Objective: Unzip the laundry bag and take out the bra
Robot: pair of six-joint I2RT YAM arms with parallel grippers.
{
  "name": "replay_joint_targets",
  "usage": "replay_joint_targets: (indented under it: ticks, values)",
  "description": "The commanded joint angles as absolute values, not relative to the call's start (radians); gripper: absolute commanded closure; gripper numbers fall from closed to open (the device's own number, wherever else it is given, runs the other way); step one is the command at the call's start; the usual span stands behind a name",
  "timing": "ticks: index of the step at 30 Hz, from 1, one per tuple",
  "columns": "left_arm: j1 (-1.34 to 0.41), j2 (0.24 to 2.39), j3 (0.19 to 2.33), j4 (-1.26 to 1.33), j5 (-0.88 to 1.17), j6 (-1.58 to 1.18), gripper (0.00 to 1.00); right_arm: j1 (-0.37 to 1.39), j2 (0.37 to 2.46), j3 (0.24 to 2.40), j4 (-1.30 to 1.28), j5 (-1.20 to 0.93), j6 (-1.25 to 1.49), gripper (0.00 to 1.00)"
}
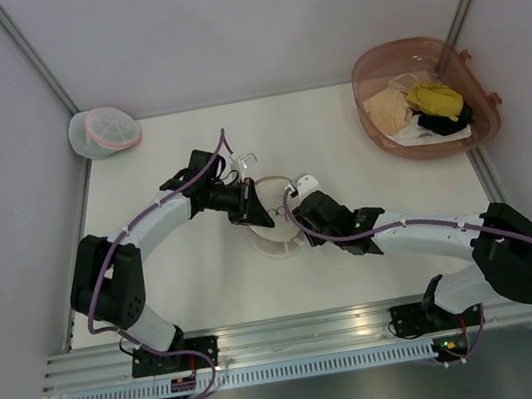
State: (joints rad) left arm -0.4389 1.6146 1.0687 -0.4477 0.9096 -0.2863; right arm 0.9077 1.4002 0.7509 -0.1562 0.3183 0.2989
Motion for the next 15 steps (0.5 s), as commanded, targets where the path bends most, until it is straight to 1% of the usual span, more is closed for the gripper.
replay_joint_targets:
  ticks: [1,3,4,7,8,9,11,12,14,15]
  values:
    - [-0.437,1.597,1.100,-0.442,0.933,-0.249,0.98,0.910,1.333,0.720,-0.048,0.307,0.287,0.65]
    - [-0.437,1.597,1.100,-0.440,0.931,-0.249,0.98,0.911,1.310,0.706,-0.025,0.278,0.285,0.70]
    - [-0.437,1.600,1.100,-0.440,0.931,-0.249,0.98,0.911,1.305,0.698,-0.012,0.267,0.287,0.78]
    - [-0.437,1.600,1.101,-0.440,0.931,-0.250,0.98,0.910,1.296,0.693,-0.009,0.244,0.287,0.92]
    - [-0.437,1.600,1.101,-0.439,0.931,-0.250,0.98,0.911,1.293,0.693,-0.009,0.236,0.287,0.92]
    - [-0.437,1.601,1.103,-0.440,0.930,-0.252,0.98,0.911,1.292,0.693,-0.014,0.218,0.287,0.91]
    - [-0.439,1.600,1.103,-0.440,0.931,-0.252,0.98,0.910,1.286,0.693,-0.023,0.204,0.290,0.80]
    - [-0.437,1.598,1.103,-0.440,0.931,-0.252,0.98,0.910,1.282,0.693,-0.031,0.187,0.287,0.69]
    - [-0.436,1.597,1.103,-0.439,0.931,-0.252,0.98,0.911,1.276,0.690,-0.035,0.176,0.284,0.59]
    - [-0.436,1.597,1.103,-0.439,0.931,-0.252,0.98,0.910,1.275,0.689,-0.041,0.170,0.281,0.57]
